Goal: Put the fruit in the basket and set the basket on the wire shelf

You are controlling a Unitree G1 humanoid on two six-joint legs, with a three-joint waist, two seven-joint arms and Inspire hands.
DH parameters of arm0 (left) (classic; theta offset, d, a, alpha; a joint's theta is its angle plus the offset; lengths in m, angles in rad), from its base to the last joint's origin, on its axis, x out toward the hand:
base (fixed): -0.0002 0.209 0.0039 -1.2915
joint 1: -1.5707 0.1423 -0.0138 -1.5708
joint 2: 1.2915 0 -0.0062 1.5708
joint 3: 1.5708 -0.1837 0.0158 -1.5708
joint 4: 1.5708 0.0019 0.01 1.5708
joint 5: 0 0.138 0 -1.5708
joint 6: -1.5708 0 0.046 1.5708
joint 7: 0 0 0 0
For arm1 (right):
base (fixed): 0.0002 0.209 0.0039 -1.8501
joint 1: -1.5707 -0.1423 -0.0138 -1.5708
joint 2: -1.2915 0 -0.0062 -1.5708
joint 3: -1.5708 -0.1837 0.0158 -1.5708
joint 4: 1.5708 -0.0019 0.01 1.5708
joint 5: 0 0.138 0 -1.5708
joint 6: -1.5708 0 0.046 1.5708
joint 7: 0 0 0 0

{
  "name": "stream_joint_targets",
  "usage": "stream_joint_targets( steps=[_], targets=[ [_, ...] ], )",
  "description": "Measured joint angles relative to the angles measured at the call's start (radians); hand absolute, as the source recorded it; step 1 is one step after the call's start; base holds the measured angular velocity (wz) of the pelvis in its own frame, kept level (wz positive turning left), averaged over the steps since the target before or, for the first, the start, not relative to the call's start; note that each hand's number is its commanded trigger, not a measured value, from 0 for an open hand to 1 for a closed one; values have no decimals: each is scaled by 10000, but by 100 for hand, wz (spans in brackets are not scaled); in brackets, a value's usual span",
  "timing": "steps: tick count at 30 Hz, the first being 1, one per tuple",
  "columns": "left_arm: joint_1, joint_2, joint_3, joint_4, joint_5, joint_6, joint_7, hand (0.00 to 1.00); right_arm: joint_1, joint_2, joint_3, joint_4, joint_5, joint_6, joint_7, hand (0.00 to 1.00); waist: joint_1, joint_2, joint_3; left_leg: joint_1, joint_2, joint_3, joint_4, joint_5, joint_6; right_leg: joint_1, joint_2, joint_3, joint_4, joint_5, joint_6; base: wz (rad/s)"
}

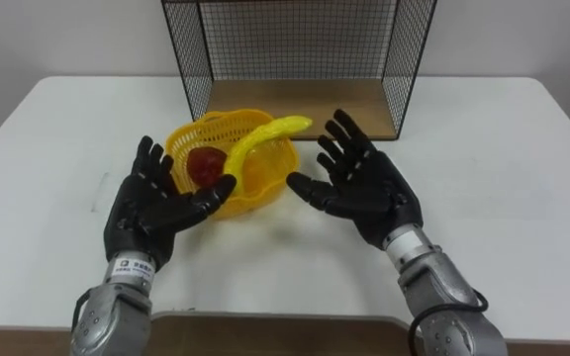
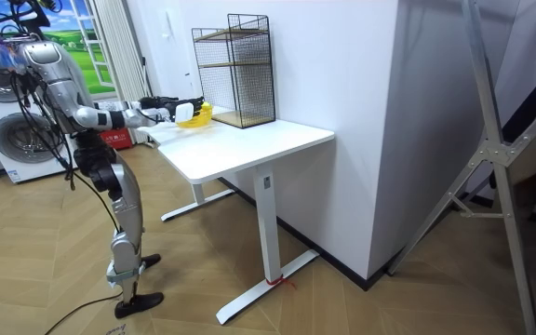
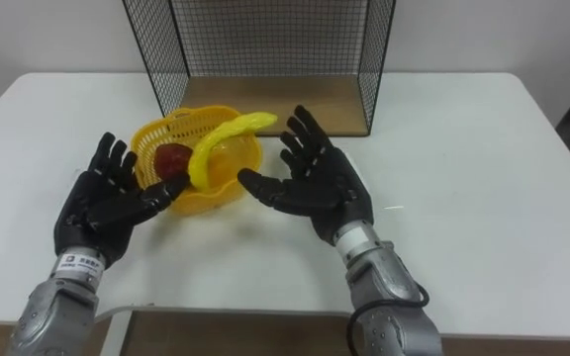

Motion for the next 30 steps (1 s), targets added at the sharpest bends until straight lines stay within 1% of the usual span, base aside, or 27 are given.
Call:
stream_joint_targets(
  steps=[8, 12, 19, 23, 25, 30],
  targets=[
    [-127, 2, 49, 14, -2, 43, 1, 0, -5, -1, 38, 125, 135, 8, 49, 0, 1, -3, -2, -53, 6, 13, 7, 0, 1, -11, -1, 12, 11, 3, -5, 0],
    [-423, 19, 117, 1, -2, 46, 9, 0, -6, 6, 44, 142, 454, 8, 39, 0, 63, -32, -10, -67, 7, 27, 16, 0, 1, -21, -3, 7, 9, 4, -6, 0],
    [-493, 19, 194, -576, -1, 27, 112, 0, -5, 4, 43, 144, 438, 7, 4, 0, 60, -64, -14, -44, 6, 2, 7, 1, 1, 0, -1, -19, -8, 3, -6, 0],
    [-502, 19, 387, -576, -31, 24, 135, 0, -5, 3, 38, 164, 444, 7, 19, 0, 67, -154, -35, 12, 7, -1, -5, 1, 0, 8, 1, -16, -13, 3, -6, 0],
    [-508, 20, 509, -576, -77, 18, 163, 0, -5, 5, 37, 243, 445, 7, 19, 0, 69, -215, -69, 14, 7, -4, -6, 1, 0, 17, 1, -16, -12, 3, -6, 0],
    [-507, 21, 529, -576, -84, 14, 284, 0, -5, 6, 36, 250, 445, 7, 18, 0, 80, -234, -82, 22, 7, -17, 8, 1, 1, 41, 4, -22, -5, 10, -16, 0]
  ],
)
